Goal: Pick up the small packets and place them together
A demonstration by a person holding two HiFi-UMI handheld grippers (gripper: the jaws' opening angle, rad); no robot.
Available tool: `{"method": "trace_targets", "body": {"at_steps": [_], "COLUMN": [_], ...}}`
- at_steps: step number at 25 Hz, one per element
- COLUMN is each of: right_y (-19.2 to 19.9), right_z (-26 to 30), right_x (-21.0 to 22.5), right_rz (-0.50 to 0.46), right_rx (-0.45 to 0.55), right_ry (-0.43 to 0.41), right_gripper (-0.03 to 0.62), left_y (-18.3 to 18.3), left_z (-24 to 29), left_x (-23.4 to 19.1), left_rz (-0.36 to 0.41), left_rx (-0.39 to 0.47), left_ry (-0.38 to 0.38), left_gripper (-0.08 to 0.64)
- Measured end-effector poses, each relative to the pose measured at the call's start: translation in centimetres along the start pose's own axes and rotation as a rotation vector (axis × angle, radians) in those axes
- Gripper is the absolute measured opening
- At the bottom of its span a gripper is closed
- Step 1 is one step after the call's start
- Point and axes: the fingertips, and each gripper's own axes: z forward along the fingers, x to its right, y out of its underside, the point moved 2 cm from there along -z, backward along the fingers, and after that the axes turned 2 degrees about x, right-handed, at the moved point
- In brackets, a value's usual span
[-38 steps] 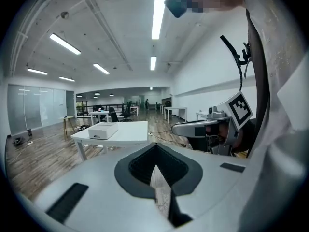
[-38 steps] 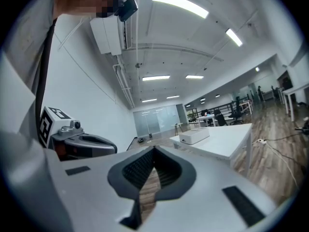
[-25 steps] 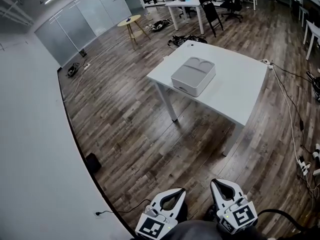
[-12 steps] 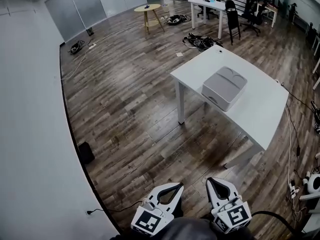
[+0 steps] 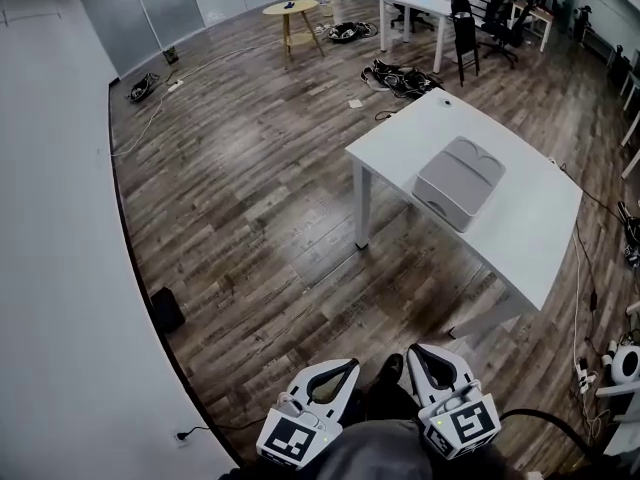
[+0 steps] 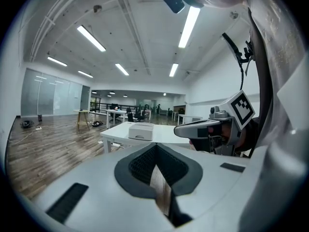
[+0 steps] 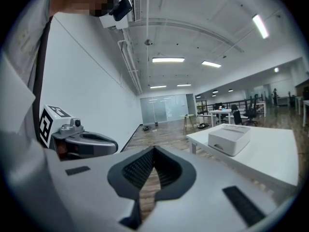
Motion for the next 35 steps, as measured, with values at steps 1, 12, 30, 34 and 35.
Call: {"method": "trace_targets", "body": {"at_steps": [1,12,30,34,35], "right_y": [0.0,-1.0,-2.8,-3.0,-3.1], "right_z": [0.5,9.1,15.0,16.0,16.6], "right_x": [0.4,9.7,23.0,24.1,24.4], "right_rz": [0.003,0.046,0.127,0.132,0.130], "right_rx": [0.000,0.018,0.012,0.008,0.008], "right_ry": [0.003,0.062,0.241,0.296,0.312], "right_gripper": [0.003,0.003,0.003,0.003,0.003], "left_y": [-0.1,-1.0,-4.4,-4.4,-4.4], "left_z": [0.4,9.9,26.0,27.9,28.4], "left_x": [-0.4,-7.5,-12.7,-13.9,-14.4], "left_rz": [-0.001,0.023,0.054,0.042,0.043], "left_rx": [-0.005,-0.069,-0.128,-0.126,-0.125], "left_ry": [0.000,0.027,0.231,0.285,0.306], "left_gripper": [-0.003,-0.003,-0.003,-0.003,-0.003]}}
